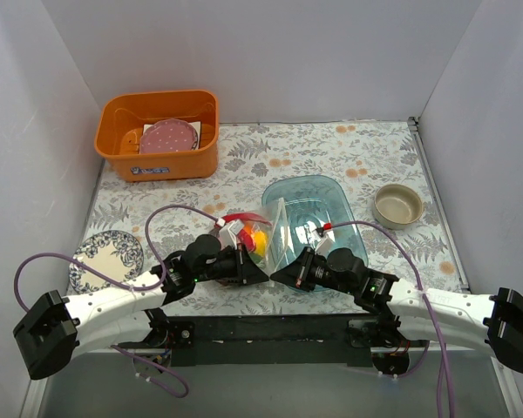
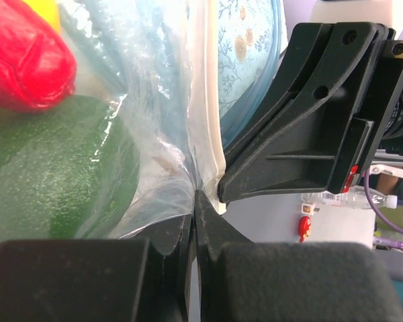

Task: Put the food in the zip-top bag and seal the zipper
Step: Zip the zipper food storage bag at the center of the board.

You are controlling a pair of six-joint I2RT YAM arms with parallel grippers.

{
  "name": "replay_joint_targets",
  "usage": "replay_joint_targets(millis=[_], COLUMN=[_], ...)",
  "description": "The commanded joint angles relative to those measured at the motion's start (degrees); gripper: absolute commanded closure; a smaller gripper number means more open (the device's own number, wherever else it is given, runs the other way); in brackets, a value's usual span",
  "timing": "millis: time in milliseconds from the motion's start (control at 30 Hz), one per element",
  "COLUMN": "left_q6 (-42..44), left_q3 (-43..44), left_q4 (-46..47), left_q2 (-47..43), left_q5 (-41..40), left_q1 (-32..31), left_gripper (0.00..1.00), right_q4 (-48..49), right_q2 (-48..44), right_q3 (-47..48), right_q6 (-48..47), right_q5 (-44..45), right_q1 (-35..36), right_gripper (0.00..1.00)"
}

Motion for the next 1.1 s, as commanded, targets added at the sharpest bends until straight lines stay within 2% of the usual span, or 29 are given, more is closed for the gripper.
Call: replay_joint_targets(millis=[0, 667, 1067], left_q6=[4.11, 6.57, 6.66], left_q3=[0.98, 0.63, -0.78], left_q4=[-7.16, -9.45, -10.24], left_q2=[0.10, -0.42, -2.18], left_q5=[6.98, 7.77, 8.65], left_q1=[-0.69, -0.69, -0.77], left_gripper=[1.00, 1.00, 1.00], right_q4=[7.19, 9.30, 5.35], right_q2=[-0.62, 1.40, -0.53], right_q3=[0.64, 3.10, 8.02], right_q6=[-0.28, -3.62, -7.75], right_q5=[9.04, 9.84, 17.12], right_q1=[-1.16, -2.39, -2.56], right_gripper=[0.99, 0.99, 0.99])
